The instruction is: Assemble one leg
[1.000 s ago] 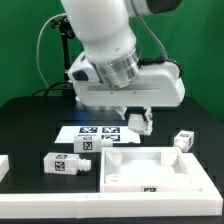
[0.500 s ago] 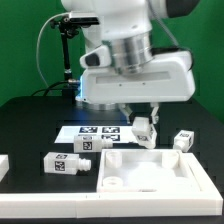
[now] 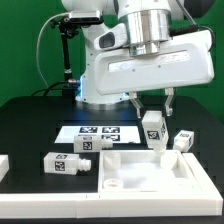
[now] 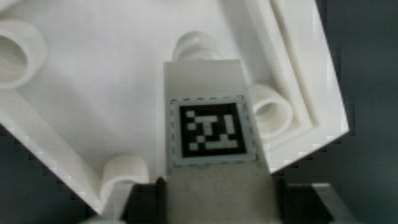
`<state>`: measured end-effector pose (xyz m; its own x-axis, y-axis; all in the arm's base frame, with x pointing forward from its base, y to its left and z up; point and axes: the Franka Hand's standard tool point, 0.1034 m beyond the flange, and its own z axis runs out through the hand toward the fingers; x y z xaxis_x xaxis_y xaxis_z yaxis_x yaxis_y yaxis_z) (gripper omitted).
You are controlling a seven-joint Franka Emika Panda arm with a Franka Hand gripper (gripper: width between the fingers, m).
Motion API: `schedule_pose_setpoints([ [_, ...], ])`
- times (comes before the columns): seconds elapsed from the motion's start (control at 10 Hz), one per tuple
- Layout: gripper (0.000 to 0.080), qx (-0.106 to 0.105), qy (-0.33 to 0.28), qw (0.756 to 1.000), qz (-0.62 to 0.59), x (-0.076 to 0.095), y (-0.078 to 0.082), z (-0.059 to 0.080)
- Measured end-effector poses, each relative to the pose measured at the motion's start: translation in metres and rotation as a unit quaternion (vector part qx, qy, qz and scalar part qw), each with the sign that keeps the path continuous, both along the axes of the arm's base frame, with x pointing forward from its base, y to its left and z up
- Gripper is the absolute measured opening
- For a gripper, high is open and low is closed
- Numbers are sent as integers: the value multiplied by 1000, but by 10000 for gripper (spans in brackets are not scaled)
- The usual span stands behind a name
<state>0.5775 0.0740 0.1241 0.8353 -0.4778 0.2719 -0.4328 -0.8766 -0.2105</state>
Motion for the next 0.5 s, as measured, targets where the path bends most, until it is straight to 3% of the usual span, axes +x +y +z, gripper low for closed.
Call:
schedule_pose_setpoints([
  [0.2,287,-18,-43,999,6,2,22,0],
  [0.3,287,-31,-57,998,18,9,32,6],
  [0.5,287,-71,-105,991,40,31,29,12],
])
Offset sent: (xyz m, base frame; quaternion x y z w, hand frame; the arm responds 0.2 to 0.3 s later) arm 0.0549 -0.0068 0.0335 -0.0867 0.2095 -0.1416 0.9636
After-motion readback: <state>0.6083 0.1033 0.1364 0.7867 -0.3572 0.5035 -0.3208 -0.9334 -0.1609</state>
